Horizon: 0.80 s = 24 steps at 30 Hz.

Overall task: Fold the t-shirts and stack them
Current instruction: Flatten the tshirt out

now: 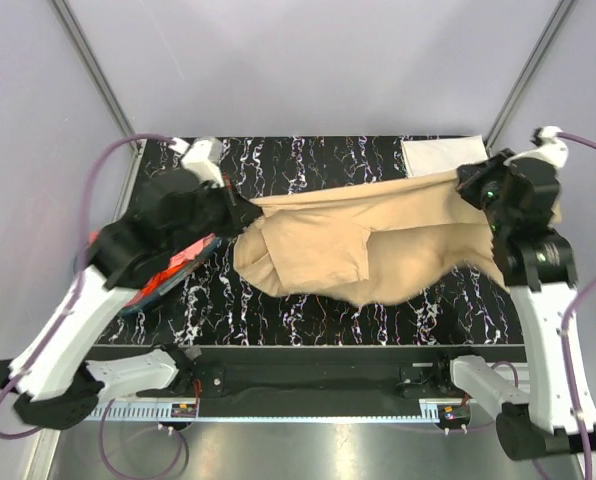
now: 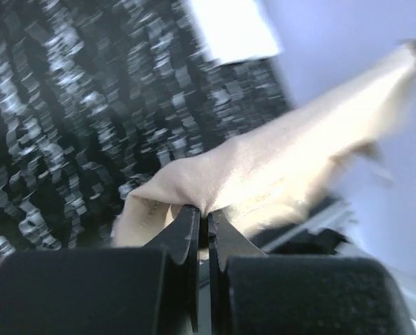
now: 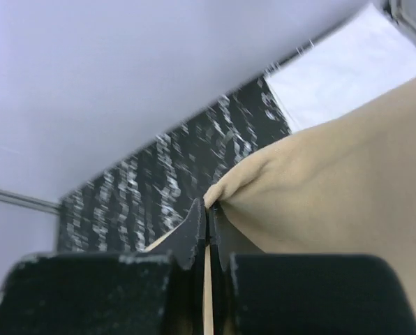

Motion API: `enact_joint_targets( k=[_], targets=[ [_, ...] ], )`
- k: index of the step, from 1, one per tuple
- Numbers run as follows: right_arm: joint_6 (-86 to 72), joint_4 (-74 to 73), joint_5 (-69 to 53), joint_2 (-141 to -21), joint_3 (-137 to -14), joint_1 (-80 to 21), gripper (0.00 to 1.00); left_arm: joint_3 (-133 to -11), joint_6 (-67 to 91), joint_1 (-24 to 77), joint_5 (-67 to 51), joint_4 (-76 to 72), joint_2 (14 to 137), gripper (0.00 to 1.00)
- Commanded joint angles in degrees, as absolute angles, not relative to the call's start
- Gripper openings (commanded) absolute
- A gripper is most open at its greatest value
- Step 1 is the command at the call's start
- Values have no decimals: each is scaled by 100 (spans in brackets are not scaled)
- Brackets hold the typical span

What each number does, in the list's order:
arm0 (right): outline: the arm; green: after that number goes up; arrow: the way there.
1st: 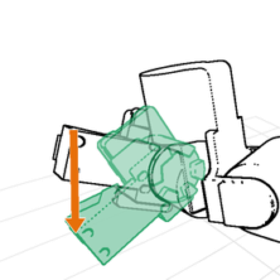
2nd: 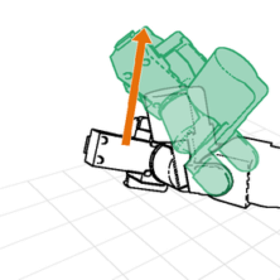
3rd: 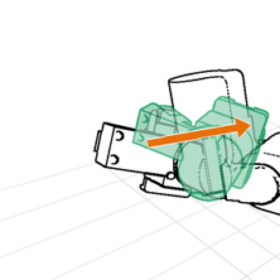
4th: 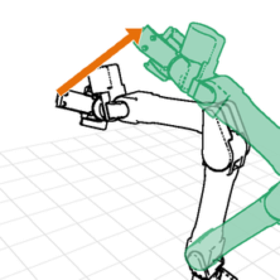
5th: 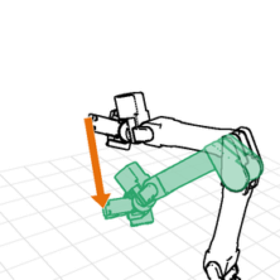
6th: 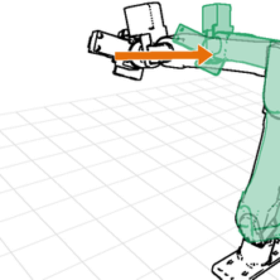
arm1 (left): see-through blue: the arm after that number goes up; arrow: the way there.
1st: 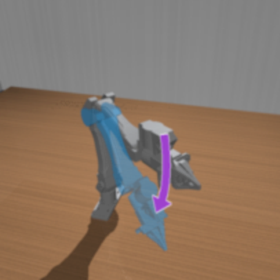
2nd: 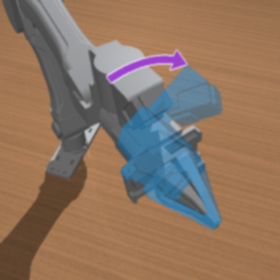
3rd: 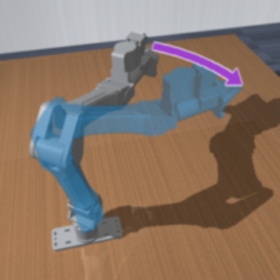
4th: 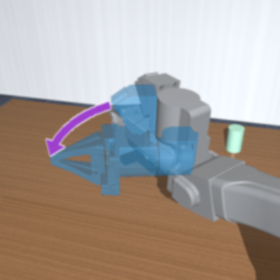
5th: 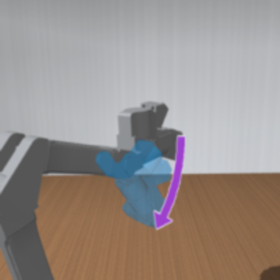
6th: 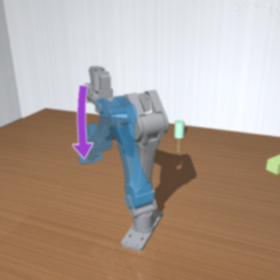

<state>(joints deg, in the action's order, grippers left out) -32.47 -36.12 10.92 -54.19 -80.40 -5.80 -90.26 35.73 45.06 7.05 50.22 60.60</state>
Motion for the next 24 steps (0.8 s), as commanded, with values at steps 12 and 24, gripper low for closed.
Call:
enact_joint_targets(
  k=[12, 24],
  targets=[
    [-2759, -3383, 280, -8710, -7566, -563, 33, -8191, 2610, 2777, -97, 4588, 9282, 42],
    [-4674, -4096, 818, -7858, -6347, 304, 44, -5259, 3875, 3858, -1143, 2752, 7822, 45]
  ],
)
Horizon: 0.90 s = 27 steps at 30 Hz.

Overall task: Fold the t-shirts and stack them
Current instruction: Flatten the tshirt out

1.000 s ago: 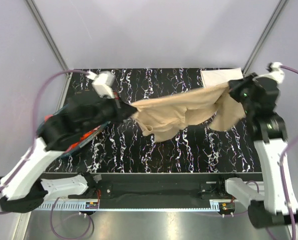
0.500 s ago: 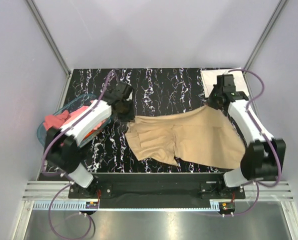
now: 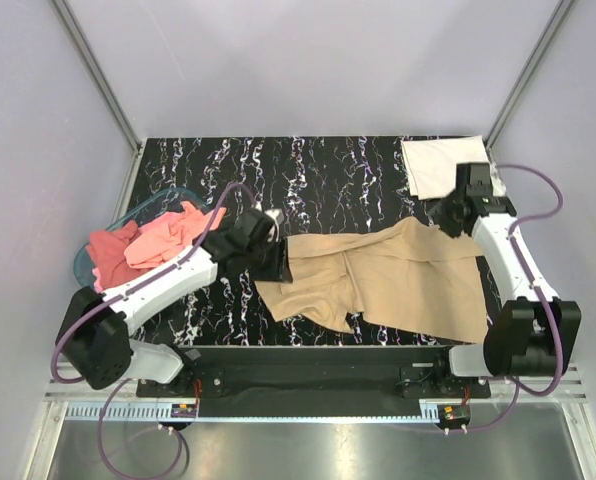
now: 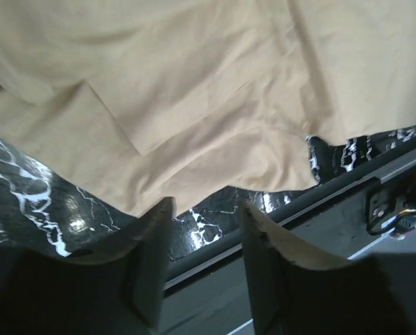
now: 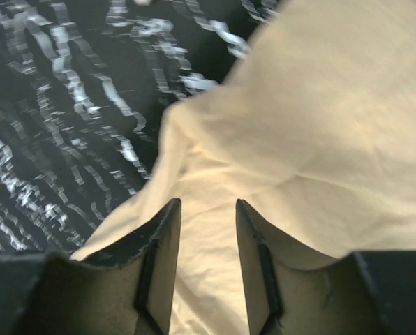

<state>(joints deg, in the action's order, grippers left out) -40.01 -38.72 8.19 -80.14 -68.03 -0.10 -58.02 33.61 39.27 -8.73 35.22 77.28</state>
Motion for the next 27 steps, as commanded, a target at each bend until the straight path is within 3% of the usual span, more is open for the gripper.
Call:
enact_joint_targets(
  k=[1, 10, 17, 21, 27],
  targets=[
    [-4728, -4096, 817, -7744, -6224, 421, 42, -5160, 3989, 3858, -1038, 2681, 7866, 44],
    [-4412, -3955, 756, -7304, -5827, 712, 40, -4904, 4175, 3744, -774, 1767, 8638, 37],
    [-4386, -3850, 694, -7312, -5722, 712, 40, -4834, 4122, 3674, -554, 1714, 8850, 38],
    [-4394, -3832, 694, -7339, -5730, 712, 40, -4729, 4192, 3674, -545, 1556, 8912, 44],
    [-4395, -3815, 773, -7295, -5739, 712, 40, -4641, 4263, 3683, -598, 1389, 9070, 43]
  ],
)
